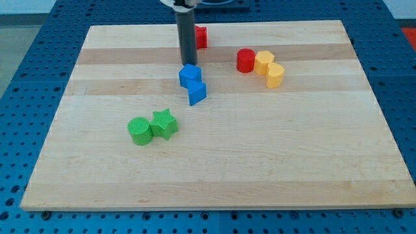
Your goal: Slide red star closer to blue cube
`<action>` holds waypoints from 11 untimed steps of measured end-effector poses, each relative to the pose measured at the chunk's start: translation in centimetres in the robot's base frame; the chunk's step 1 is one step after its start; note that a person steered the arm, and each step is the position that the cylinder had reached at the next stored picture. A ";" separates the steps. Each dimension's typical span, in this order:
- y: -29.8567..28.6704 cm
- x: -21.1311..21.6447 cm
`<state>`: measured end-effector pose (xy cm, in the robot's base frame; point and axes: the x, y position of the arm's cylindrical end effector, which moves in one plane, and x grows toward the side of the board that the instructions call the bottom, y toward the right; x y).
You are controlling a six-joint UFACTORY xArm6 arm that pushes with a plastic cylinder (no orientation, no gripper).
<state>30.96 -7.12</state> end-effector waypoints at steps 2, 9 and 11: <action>-6.4 -5.2; 4.4 -7.3; 4.4 -3.0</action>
<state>28.00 -2.77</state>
